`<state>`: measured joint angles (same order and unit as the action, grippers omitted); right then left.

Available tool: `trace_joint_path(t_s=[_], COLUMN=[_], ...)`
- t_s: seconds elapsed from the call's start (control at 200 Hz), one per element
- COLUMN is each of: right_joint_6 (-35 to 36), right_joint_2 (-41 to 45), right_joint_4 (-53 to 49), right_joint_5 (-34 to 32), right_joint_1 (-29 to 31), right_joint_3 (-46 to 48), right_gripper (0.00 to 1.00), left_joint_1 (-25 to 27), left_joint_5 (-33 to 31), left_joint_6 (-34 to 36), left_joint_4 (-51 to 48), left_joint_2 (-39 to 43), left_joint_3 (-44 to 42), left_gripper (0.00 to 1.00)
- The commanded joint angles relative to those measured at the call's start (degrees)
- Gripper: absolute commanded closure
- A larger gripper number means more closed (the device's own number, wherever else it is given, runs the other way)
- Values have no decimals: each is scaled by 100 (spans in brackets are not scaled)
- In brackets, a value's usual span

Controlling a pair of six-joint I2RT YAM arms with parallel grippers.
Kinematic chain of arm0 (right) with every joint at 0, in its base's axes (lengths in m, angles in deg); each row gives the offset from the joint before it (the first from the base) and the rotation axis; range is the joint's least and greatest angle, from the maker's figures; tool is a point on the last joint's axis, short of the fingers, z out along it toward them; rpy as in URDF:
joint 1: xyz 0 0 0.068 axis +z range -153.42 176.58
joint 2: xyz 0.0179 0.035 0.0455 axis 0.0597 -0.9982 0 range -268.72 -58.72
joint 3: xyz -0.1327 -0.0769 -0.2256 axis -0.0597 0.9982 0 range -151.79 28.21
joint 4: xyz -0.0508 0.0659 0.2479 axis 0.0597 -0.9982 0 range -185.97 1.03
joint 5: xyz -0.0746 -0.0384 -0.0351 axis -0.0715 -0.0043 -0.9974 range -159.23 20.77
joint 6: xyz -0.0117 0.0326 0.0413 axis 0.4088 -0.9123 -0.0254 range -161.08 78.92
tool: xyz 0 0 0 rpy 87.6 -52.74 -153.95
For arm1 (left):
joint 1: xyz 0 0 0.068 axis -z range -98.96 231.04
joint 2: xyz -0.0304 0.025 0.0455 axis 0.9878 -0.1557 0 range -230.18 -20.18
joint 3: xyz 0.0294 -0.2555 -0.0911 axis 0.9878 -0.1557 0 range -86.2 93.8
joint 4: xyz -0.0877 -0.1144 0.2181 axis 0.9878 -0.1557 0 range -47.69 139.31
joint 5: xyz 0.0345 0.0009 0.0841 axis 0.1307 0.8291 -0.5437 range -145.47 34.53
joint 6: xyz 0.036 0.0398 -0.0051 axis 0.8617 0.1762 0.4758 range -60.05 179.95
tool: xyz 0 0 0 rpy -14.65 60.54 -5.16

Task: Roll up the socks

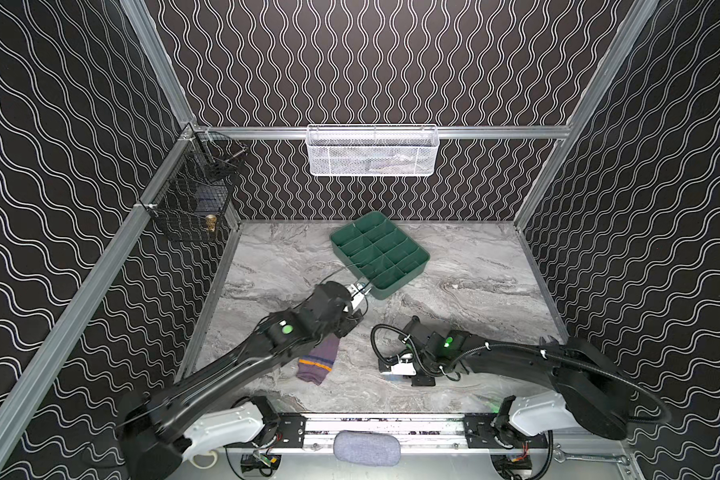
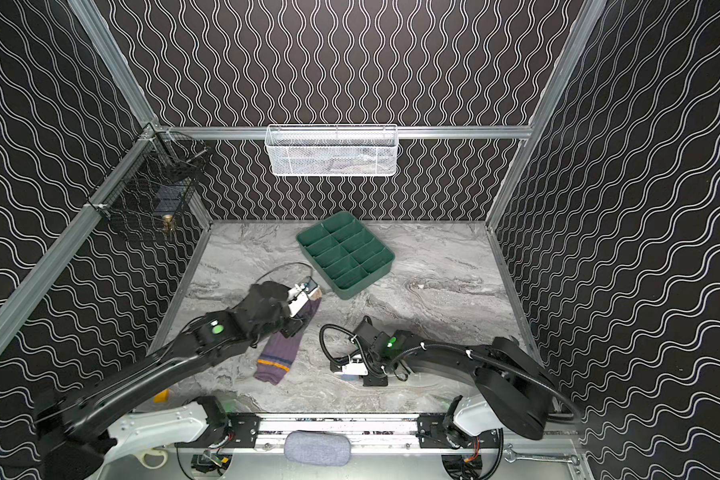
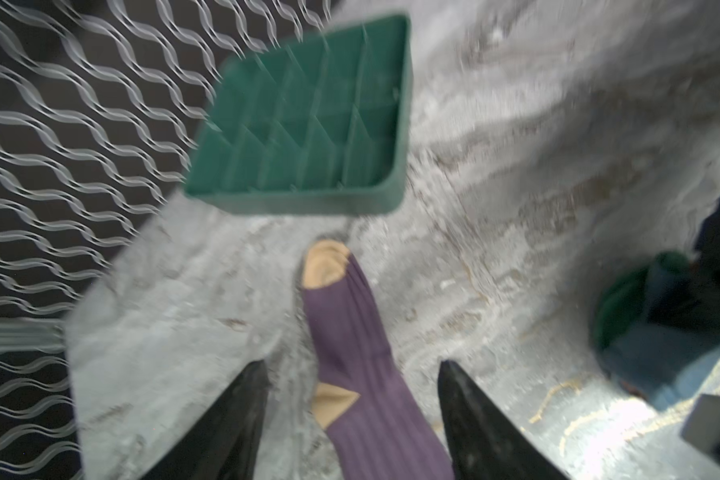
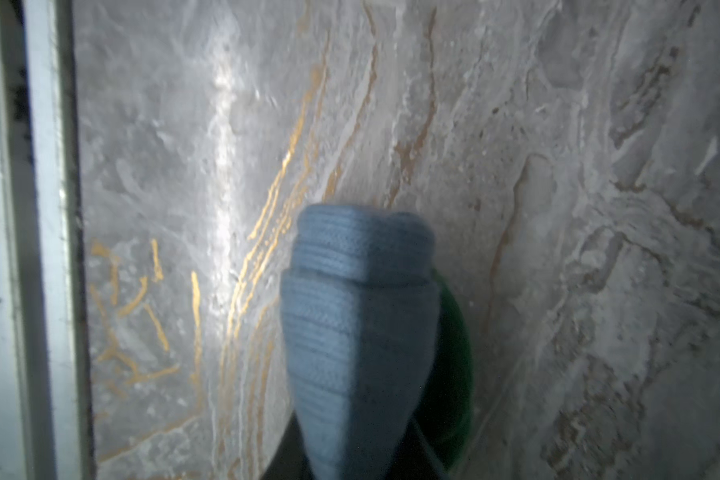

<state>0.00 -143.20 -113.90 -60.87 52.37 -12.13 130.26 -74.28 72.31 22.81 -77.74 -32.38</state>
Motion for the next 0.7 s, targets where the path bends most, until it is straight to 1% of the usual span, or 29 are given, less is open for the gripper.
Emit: trace_joint_path(t_s=[0.0,0.095,0.135,0.185,0.215,0.245,0.31,0.35,0.41,0.455,0.51,0.566,0.626,0.691], right_joint_6=[-291,-275,-253,-227,-202,-211,-272,-289,-289,-275,-241,-203,-136,-72], right_joint_2=[-478,-843,-1039,-1309,-1495,-1670,-2006,-2164,-2310,-2348,-2317,-2221,-2085,-2001], right_joint_4=[-1341,-1442,-1505,-1655,-1787,-1897,-2060,-2104,-2047,-1938,-1719,-1449,-1187,-1016], right_joint_5=[767,971,1007,1079,1129,1129,1071,1018,871,744,572,378,273,228], right_joint_1=[-35,-229,-330,-452,-553,-634,-830,-945,-1070,-1148,-1223,-1287,-1328,-1351], right_joint_3=[-88,-294,-413,-651,-795,-957,-1224,-1326,-1388,-1370,-1295,-1172,-1061,-995], right_gripper=[100,100,100,100,100,100,100,100,100,100,100,100,100,100], left_joint_1=[7,3,2,1,1,1,7,21,151,429,939,1404,1795,1992], left_joint_5=[445,1425,1978,2880,3225,3414,3555,3521,3279,2851,2080,1494,1233,940], left_joint_6=[1000,1801,2119,2615,2801,2883,3059,3150,3217,3191,3160,3041,2784,2455], left_joint_4=[402,126,-96,-567,-801,-951,-1245,-1371,-1413,-1220,-883,-477,-215,213], left_joint_2=[682,1245,1369,1409,1374,1297,965,745,442,277,89,-172,-543,-934], left_joint_3=[-19,182,296,497,586,660,748,713,559,282,-124,-478,-664,-810], left_gripper=[30,29,26,24,22,21,22,22,23,23,22,22,22,21])
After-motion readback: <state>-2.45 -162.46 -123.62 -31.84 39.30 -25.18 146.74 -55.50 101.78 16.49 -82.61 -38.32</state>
